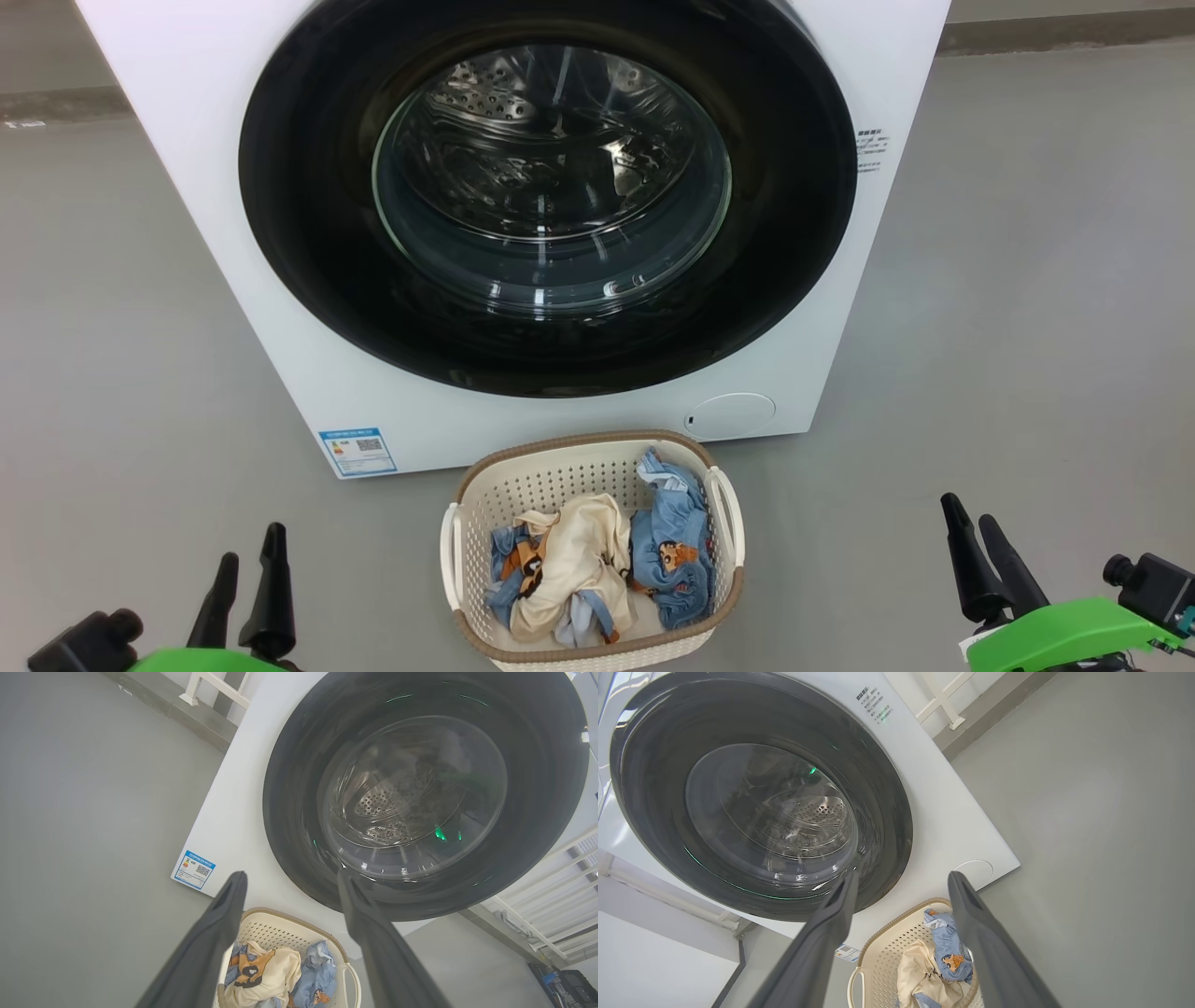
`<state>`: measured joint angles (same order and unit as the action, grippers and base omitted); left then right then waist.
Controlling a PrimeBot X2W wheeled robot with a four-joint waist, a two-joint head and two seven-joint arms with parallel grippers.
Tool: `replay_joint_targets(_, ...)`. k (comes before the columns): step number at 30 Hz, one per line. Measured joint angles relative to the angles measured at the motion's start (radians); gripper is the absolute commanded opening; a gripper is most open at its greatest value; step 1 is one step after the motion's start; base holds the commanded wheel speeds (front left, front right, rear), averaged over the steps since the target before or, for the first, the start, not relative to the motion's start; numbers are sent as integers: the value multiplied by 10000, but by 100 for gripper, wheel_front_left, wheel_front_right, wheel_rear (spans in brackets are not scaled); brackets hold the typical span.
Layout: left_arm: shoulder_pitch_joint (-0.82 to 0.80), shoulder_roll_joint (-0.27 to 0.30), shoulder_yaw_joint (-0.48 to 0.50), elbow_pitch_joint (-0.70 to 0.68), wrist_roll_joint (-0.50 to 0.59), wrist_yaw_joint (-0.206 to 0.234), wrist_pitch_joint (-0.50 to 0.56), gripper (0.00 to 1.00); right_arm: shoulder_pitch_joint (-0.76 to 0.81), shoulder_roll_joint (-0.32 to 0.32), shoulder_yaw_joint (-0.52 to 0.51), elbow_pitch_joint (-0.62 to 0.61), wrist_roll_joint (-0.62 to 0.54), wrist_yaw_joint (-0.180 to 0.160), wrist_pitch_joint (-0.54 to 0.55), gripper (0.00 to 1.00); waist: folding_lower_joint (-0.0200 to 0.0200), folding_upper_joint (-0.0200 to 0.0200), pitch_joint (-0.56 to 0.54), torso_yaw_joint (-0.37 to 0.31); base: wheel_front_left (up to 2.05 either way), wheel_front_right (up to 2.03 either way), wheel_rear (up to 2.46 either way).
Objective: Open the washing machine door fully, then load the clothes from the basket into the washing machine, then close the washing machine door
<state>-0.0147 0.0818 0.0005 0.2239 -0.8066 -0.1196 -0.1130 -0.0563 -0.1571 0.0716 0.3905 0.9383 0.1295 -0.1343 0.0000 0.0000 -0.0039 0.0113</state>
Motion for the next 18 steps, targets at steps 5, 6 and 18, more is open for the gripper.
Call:
replay_joint_targets(5,3,2,-69,0,723,-8,-115,100,-36,0,8,121,-683,0,-100,100,0,0,-1,12,0,0,0)
replay_joint_targets(6,3,2,-75,0,869,-8,-136,100,-68,0,13,151,-823,0,-125,100,0,0,-1,15,0,0,0)
replay_joint_targets(18,45,38,-148,12,2320,-12,-472,100,-198,-2,75,387,-2286,0,-412,100,0,0,-14,28,0,0,0)
